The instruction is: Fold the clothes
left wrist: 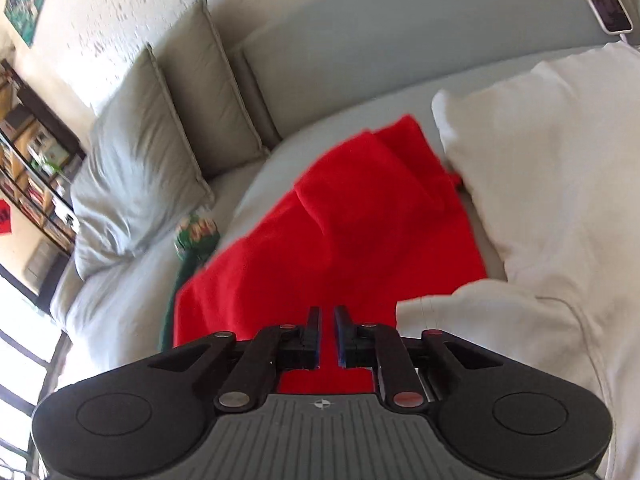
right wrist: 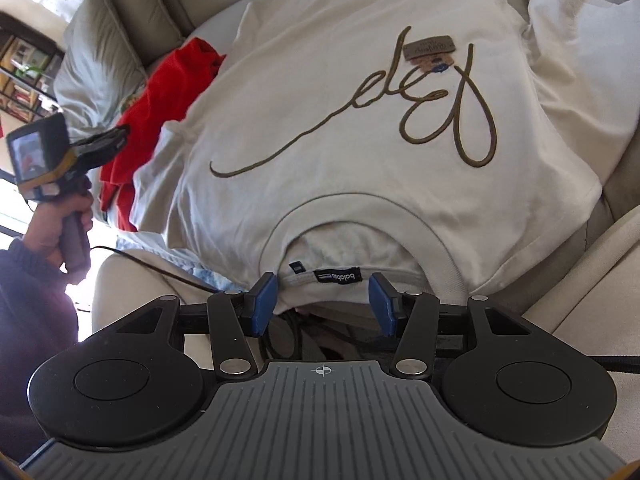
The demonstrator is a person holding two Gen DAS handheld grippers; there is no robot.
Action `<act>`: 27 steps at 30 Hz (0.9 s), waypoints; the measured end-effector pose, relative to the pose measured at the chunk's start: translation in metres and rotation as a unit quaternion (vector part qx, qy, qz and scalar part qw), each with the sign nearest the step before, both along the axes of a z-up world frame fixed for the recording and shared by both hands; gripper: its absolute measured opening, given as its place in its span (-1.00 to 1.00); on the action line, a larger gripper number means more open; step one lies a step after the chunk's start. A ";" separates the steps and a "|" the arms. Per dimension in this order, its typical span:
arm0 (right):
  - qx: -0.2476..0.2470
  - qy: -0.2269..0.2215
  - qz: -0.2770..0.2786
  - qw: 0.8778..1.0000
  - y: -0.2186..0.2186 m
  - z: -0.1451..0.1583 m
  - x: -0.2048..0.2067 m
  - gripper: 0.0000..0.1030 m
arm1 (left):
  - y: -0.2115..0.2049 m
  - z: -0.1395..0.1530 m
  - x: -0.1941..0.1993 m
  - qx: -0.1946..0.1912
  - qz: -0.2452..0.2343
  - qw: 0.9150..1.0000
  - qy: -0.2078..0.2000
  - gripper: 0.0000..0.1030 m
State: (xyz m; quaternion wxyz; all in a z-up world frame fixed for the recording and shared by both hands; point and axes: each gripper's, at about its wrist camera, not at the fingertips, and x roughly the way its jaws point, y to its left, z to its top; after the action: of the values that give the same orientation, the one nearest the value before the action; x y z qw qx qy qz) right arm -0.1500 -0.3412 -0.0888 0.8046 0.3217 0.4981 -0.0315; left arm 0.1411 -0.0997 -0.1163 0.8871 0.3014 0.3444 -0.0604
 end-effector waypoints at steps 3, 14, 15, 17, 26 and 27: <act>-0.002 -0.008 -0.008 1.000 -0.004 0.005 -0.004 0.03 | 0.018 0.013 -0.004 -0.043 0.031 0.999 0.000 -0.52; -0.052 -0.088 -0.071 0.992 -0.042 0.052 -0.014 0.03 | 0.028 0.058 -0.080 -0.237 -0.005 0.963 0.129 0.04; -0.062 -0.094 -0.085 0.990 -0.053 0.060 -0.018 0.03 | 0.021 0.054 -0.087 -0.253 -0.010 0.956 0.148 0.10; -0.087 -0.104 -0.118 0.984 -0.076 0.075 -0.025 0.14 | 0.004 0.046 -0.099 -0.282 -0.014 0.942 0.182 0.19; -0.177 -0.090 -0.245 0.949 -0.190 0.093 -0.044 0.12 | -0.070 0.014 -0.139 -0.304 -0.041 0.916 0.258 0.12; -0.162 -0.085 -0.243 0.953 -0.199 0.087 -0.040 0.05 | -0.075 0.014 -0.143 -0.296 -0.048 0.918 0.258 0.12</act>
State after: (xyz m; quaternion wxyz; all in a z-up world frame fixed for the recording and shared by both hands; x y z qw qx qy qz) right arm -0.1901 -0.5397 -0.0020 0.8532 0.2994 0.3233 -0.2790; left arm -0.0021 -0.1750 -0.1025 0.8124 0.0148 0.5123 -0.2782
